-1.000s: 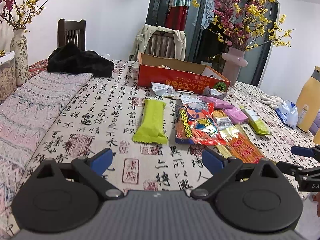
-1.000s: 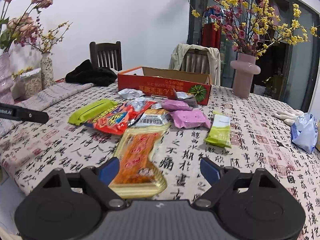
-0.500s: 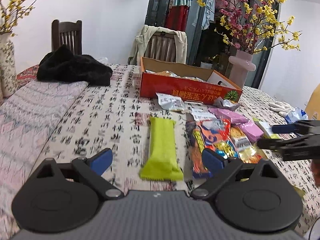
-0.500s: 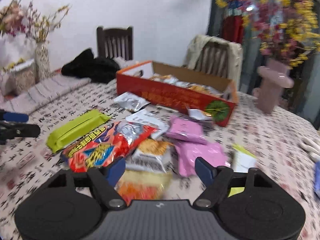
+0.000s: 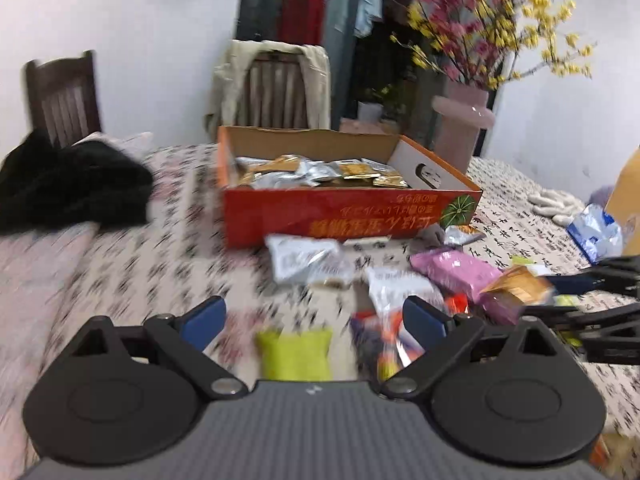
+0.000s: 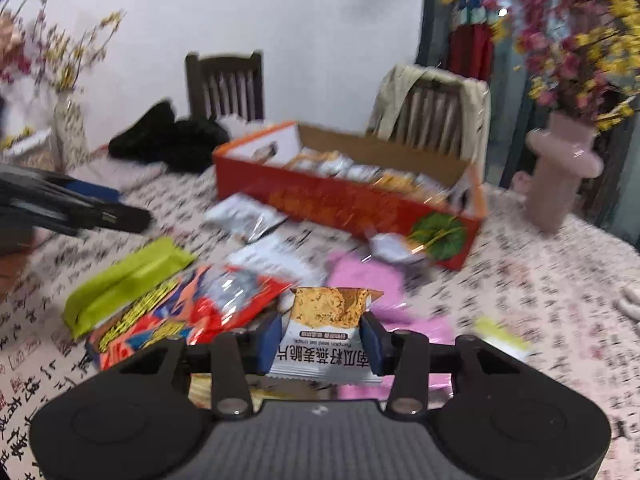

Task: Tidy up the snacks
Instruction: 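Grasp a white snack packet with the left gripper while the right gripper grasps a crisp packet, then carry both packets into the orange box and open both grippers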

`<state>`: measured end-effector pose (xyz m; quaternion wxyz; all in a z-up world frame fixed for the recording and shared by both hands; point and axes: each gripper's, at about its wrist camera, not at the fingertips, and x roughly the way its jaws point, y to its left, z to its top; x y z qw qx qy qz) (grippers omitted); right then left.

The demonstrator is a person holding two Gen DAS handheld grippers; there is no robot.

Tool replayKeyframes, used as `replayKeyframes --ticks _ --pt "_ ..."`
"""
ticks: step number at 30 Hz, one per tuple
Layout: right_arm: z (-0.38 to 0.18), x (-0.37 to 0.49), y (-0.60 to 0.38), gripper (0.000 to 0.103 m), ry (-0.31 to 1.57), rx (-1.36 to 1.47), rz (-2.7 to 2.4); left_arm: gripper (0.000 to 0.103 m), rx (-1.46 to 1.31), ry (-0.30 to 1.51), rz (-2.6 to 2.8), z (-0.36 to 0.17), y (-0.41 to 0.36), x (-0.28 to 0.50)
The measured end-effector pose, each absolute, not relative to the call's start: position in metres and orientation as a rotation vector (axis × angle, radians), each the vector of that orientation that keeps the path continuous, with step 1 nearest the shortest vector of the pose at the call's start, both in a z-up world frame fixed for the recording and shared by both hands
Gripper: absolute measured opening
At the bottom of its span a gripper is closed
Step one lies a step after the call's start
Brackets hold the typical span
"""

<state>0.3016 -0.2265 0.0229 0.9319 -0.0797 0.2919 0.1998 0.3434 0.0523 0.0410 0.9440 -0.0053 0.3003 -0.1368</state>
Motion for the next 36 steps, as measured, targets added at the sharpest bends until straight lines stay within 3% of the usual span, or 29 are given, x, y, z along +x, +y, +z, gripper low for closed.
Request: replayKeyframes --ticks 4,10,11,12,13,15,36 --pt "0.037 0.302 -0.256 0.042 0.546 -0.14 0.385 0.096 0.089 0.626 -0.286 0.03 0.023 0.397" --pt "0.032 0.314 -0.278 0.042 0.56 -0.139 0.377 0.083 0.07 0.724 -0.229 0.006 0.012 0.456" --pt "0.03 0.316 -0.28 0.042 0.566 -0.137 0.381 0.073 0.06 0.732 -0.223 0.003 0.013 0.46" --pt "0.028 0.318 -0.282 0.042 0.569 -0.134 0.384 0.07 0.05 0.741 -0.219 0.001 0.013 0.464" --pt "0.026 0.319 -0.283 0.042 0.57 -0.13 0.386 0.058 0.029 0.75 -0.23 -0.001 0.014 0.465" --pt "0.023 0.321 -0.285 0.042 0.574 -0.123 0.389 0.049 0.022 0.737 -0.23 0.0 0.014 0.46" --pt "0.039 0.246 -0.278 0.042 0.489 -0.086 0.421 0.048 -0.095 0.478 -0.247 0.088 0.044 0.28"
